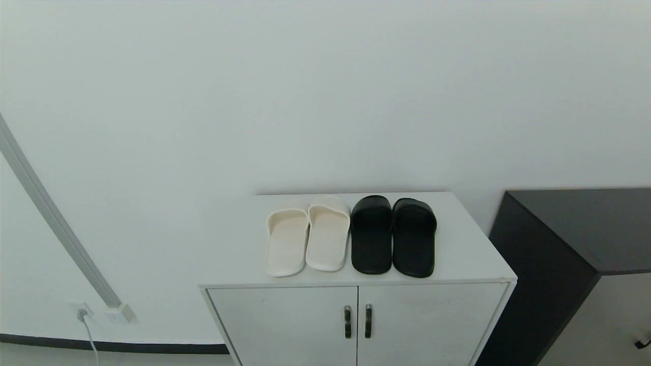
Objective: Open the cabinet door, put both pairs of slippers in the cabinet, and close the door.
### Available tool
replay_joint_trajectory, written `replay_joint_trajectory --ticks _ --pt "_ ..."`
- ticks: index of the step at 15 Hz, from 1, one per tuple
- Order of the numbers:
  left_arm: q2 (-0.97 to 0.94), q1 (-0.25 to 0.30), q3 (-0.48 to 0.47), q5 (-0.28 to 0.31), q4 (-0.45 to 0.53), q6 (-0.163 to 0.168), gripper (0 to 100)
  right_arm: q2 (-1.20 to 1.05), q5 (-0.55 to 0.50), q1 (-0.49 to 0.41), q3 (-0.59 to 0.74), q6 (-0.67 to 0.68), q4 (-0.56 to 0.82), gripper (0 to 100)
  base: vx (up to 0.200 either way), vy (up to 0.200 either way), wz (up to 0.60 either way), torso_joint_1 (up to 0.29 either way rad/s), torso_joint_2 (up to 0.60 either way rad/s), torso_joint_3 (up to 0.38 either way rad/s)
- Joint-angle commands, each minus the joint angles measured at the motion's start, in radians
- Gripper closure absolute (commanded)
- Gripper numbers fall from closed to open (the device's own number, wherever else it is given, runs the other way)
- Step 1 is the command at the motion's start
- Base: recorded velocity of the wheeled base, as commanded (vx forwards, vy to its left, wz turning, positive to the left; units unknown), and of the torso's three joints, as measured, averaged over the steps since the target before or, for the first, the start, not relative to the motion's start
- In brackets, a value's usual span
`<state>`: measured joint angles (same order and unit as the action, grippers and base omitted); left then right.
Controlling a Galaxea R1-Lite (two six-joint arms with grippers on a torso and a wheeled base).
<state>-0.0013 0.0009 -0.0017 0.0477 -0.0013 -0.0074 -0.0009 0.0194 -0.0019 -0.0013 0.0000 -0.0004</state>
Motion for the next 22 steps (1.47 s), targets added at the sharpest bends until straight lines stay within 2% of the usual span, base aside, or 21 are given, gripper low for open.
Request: replay_joint_trajectory --ticks 1,5,6,8,9,13,15,16,20,22 --pt "0.001 0.001 0.000 0.000 0.000 0.000 100 0.001 0.001 0.000 0.001 0.005 -0.003 0 0.000 0.000 0.00 0.000 0.00 0.000" --pt "0.001 0.001 0.000 0.000 0.000 0.000 100 0.009 -0.006 -0.003 -0.036 0.048 -0.009 0 0.000 0.000 0.00 0.000 0.00 0.000" --pt "0.001 0.001 0.000 0.000 0.000 0.000 100 0.121 0.005 0.003 -0.204 0.178 0.040 0 0.000 0.000 0.00 0.000 0.00 0.000" --pt "0.001 0.001 0.000 0.000 0.000 0.000 100 0.277 0.024 0.005 -0.200 0.048 0.076 0 0.000 0.000 0.00 0.000 0.00 0.000" --pt "0.001 0.001 0.000 0.000 0.000 0.000 100 0.361 0.027 0.010 -0.203 0.049 0.066 0 0.000 0.000 0.00 0.000 0.00 0.000" --pt "0.001 0.001 0.000 0.000 0.000 0.000 100 0.726 0.036 0.069 -0.267 0.074 -0.188 0 0.000 0.000 0.00 0.000 0.00 0.000" --pt "0.001 0.001 0.000 0.000 0.000 0.000 100 0.871 0.013 0.146 -0.309 0.118 -0.265 0 0.000 0.000 0.00 0.000 0.00 0.000" --pt "0.001 0.001 0.000 0.000 0.000 0.000 100 0.989 -0.061 0.224 -0.352 0.170 -0.308 0 0.000 0.000 0.00 0.000 0.00 0.000" --pt "0.001 0.001 0.000 0.000 0.000 0.001 100 1.207 -0.348 0.534 -0.476 0.252 -0.401 0 0.000 0.000 0.00 0.000 0.00 0.000" --pt "0.001 0.001 0.000 0.000 0.000 0.001 100 1.305 -0.450 0.640 -0.563 0.301 -0.403 0 0.000 0.000 0.00 0.000 0.00 0.000"
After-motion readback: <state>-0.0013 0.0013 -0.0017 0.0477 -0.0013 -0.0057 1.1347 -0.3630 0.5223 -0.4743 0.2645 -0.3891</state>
